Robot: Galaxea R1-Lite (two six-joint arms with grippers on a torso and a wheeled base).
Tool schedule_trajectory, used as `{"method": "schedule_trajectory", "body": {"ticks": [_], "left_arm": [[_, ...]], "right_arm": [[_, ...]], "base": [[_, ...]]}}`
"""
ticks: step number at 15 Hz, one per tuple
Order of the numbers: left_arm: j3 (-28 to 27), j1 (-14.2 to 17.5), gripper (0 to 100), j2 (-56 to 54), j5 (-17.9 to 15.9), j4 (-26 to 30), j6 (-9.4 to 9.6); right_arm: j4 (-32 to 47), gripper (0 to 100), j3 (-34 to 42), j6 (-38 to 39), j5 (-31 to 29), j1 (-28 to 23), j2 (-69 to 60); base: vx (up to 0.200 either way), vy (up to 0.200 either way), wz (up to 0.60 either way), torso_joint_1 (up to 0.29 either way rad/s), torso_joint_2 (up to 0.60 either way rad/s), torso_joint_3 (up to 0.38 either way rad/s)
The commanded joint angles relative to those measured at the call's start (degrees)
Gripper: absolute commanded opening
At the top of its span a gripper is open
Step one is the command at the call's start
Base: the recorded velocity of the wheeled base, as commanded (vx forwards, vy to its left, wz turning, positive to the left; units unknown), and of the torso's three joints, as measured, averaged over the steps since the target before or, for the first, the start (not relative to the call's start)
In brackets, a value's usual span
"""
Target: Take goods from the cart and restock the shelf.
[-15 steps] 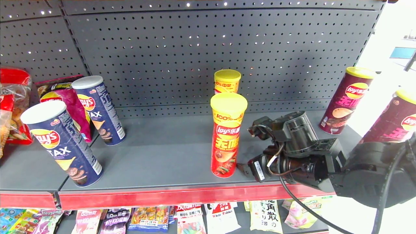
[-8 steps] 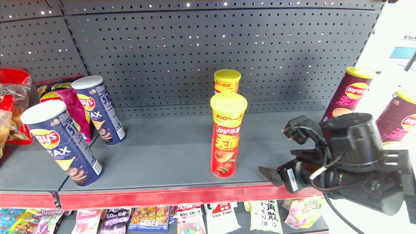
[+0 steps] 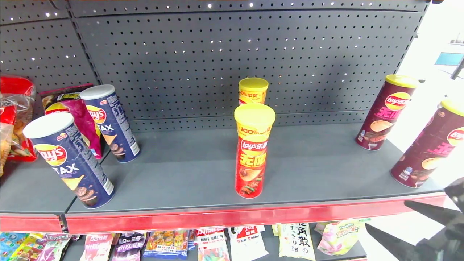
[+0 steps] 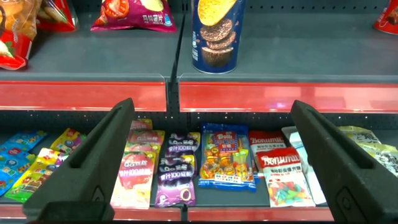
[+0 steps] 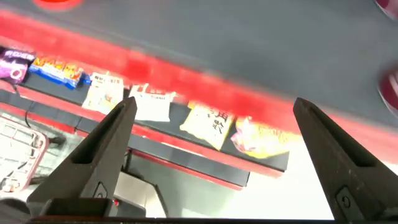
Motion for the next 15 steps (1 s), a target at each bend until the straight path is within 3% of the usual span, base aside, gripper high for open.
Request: {"method": "schedule_trajectory", "body": {"ticks": [1, 2, 3, 5, 9, 14, 15], "left_arm": [[0.0, 0.06, 100, 0.0, 0.04, -0.02, -0.04], [0.0, -0.02, 100, 0.0, 0.04, -0.02, 0.05], [0.0, 0.06, 100, 0.0, 0.04, -0.02, -0.04], [0.0, -0.02, 100, 0.0, 0.04, -0.02, -0.04], [0.0, -0.02, 100, 0.0, 0.04, -0.02, -0.04], [0.0, -0.02, 100, 0.0, 0.04, -0.02, -0.04], [0.0, -0.02, 100, 0.0, 0.04, 0.06, -0.04]], "right_arm": [[-0.27, 100, 10.06, -3.08, 11.75, -13.1, -17.33], [-0.54, 100, 13.84, -5.18, 21.85, -20.04, -23.75], [-0.54, 100, 15.86, -7.38, 24.93, -25.49, -27.97], [1.66, 100, 16.57, -8.17, 25.81, -30.94, -33.77], [10.36, 100, 16.04, -7.82, 25.54, -31.64, -43.52], [10.1, 100, 16.13, -1.93, 25.46, -32.43, -54.69], [8.6, 100, 16.57, 3.52, 21.85, -32.61, -54.69]], "base": [[0.0, 0.0, 0.0, 0.0, 0.0, 0.0], [0.0, 0.0, 0.0, 0.0, 0.0, 0.0], [0.0, 0.0, 0.0, 0.0, 0.0, 0.0], [0.0, 0.0, 0.0, 0.0, 0.0, 0.0], [0.0, 0.0, 0.0, 0.0, 0.0, 0.0], [0.0, 0.0, 0.0, 0.0, 0.0, 0.0], [0.0, 0.0, 0.0, 0.0, 0.0, 0.0]]}}
